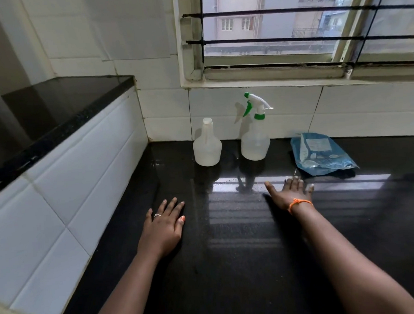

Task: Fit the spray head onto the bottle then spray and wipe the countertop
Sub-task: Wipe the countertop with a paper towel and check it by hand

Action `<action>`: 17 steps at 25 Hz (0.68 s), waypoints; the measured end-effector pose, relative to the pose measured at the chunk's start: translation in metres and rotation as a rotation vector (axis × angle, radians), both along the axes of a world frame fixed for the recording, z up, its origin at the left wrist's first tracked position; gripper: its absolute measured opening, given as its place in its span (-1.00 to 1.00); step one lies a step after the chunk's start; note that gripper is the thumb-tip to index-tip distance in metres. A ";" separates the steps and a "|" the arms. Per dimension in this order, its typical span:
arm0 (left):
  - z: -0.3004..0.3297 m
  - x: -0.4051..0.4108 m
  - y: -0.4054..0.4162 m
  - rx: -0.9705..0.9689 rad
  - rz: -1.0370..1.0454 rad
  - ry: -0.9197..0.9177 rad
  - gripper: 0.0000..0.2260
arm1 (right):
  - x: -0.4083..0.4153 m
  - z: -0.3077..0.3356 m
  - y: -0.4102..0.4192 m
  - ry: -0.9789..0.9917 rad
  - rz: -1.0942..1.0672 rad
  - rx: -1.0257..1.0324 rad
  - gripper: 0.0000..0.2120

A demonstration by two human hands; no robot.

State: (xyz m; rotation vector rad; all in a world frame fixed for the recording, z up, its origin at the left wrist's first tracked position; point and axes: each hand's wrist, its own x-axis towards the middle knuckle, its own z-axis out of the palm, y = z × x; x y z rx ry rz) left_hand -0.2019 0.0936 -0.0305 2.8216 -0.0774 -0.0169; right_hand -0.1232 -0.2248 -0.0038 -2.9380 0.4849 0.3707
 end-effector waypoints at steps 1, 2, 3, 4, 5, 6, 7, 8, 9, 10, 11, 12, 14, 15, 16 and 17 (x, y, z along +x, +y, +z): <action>0.000 0.000 0.000 -0.001 -0.001 0.000 -0.57 | -0.003 -0.002 0.012 -0.013 0.034 0.023 -0.12; 0.000 0.001 0.000 -0.003 -0.002 -0.002 -0.57 | -0.005 -0.004 0.026 -0.025 0.088 0.043 -0.12; 0.001 0.001 0.000 -0.003 -0.004 -0.002 -0.57 | -0.006 -0.006 0.041 -0.037 0.149 0.065 -0.13; 0.001 0.001 0.000 -0.004 -0.004 -0.003 -0.57 | -0.006 -0.007 0.057 -0.043 0.201 0.092 -0.14; 0.001 0.001 0.000 -0.004 -0.003 -0.005 -0.57 | -0.004 -0.007 0.071 -0.045 0.232 0.120 -0.16; 0.002 0.001 0.000 -0.006 0.001 -0.009 -0.57 | 0.000 -0.005 0.082 -0.046 0.237 0.145 -0.17; 0.001 0.000 0.000 -0.009 0.005 -0.011 -0.57 | 0.004 -0.003 0.091 -0.046 0.218 0.166 -0.18; 0.002 0.000 0.000 -0.012 0.007 -0.012 -0.57 | 0.010 -0.001 0.098 -0.048 0.191 0.184 -0.19; 0.001 0.000 -0.001 -0.017 0.006 -0.010 -0.57 | 0.015 0.001 0.105 -0.049 0.185 0.198 -0.21; 0.001 0.000 -0.001 -0.022 0.003 -0.010 -0.57 | 0.019 0.002 0.114 -0.048 0.222 0.206 -0.22; 0.000 0.001 -0.002 -0.024 0.002 -0.012 -0.57 | 0.020 0.000 0.124 -0.038 0.308 0.218 -0.24; 0.000 0.001 -0.001 -0.021 0.006 -0.019 -0.57 | 0.018 -0.001 0.139 -0.022 0.425 0.236 -0.25; -0.001 0.001 -0.001 -0.012 0.010 -0.022 -0.57 | 0.012 -0.006 0.162 0.005 0.640 0.221 -0.27; -0.002 0.002 0.000 -0.011 0.012 -0.024 -0.57 | 0.012 -0.009 0.166 -0.003 0.706 0.175 -0.28; -0.002 0.002 0.001 -0.013 0.013 -0.026 -0.57 | 0.014 -0.010 0.164 -0.023 0.740 0.122 -0.28; -0.002 0.002 0.001 -0.019 0.013 -0.026 -0.57 | 0.018 -0.010 0.156 -0.051 0.737 0.076 -0.28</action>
